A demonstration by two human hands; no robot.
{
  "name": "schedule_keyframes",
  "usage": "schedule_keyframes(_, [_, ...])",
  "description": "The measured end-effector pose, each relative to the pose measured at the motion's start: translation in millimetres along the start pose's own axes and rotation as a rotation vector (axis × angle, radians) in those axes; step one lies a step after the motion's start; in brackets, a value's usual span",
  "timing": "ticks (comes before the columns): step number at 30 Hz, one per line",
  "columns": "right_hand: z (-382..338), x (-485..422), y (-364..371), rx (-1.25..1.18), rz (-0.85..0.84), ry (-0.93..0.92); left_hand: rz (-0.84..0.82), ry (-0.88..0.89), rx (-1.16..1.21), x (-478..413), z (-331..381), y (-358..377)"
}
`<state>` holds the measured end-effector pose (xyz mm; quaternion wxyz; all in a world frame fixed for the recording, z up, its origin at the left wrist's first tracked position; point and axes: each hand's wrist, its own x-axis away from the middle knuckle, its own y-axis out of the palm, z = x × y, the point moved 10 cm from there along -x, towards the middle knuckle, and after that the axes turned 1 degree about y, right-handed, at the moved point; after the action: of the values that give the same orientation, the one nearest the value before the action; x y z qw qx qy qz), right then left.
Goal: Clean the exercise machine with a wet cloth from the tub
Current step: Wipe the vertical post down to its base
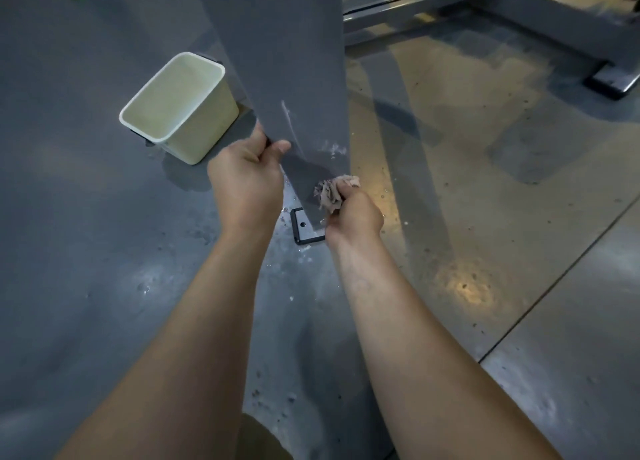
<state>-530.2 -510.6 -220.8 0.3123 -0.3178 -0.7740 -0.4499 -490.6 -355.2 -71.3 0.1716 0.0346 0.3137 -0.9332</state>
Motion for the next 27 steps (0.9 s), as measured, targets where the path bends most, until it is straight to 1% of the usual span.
schedule_keyframes(1, [-2.2, 3.6, 2.2, 0.015, 0.007, 0.001, -0.009, 0.003, 0.02, 0.3, 2.1, -0.6])
schedule_keyframes(6, [-18.0, 20.4, 22.8, 0.095, -0.053, -0.193, -0.017, 0.013, 0.063, -2.1, 1.9, 1.2])
schedule_keyframes(9, [-19.3, 22.5, 16.7, 0.104, -0.048, -0.153, -0.009, 0.014, 0.056, -1.8, 4.7, -0.4])
schedule_keyframes(11, [-27.0, 26.3, 21.6, 0.12, -0.061, -0.171, -0.016, 0.005, 0.062, -1.1, 4.1, -0.7])
schedule_keyframes(15, [-50.6, 37.9, 32.5, 0.251, -0.059, -0.371, -0.004, 0.032, 0.048, -2.7, 4.4, -0.2])
schedule_keyframes(19, [-51.8, 38.7, 26.3, 0.267, -0.023, -0.325, -0.012, 0.01, 0.027, -1.9, 7.6, -2.1])
schedule_keyframes(24, [-67.5, 49.5, 38.9, 0.391, -0.086, -0.499, -0.035, -0.015, 0.028, -4.5, 1.9, 2.3])
schedule_keyframes(27, [-67.4, 55.1, 38.2, 0.426, -0.09, -0.497, -0.028, -0.021, 0.012, -1.9, 6.0, -0.3])
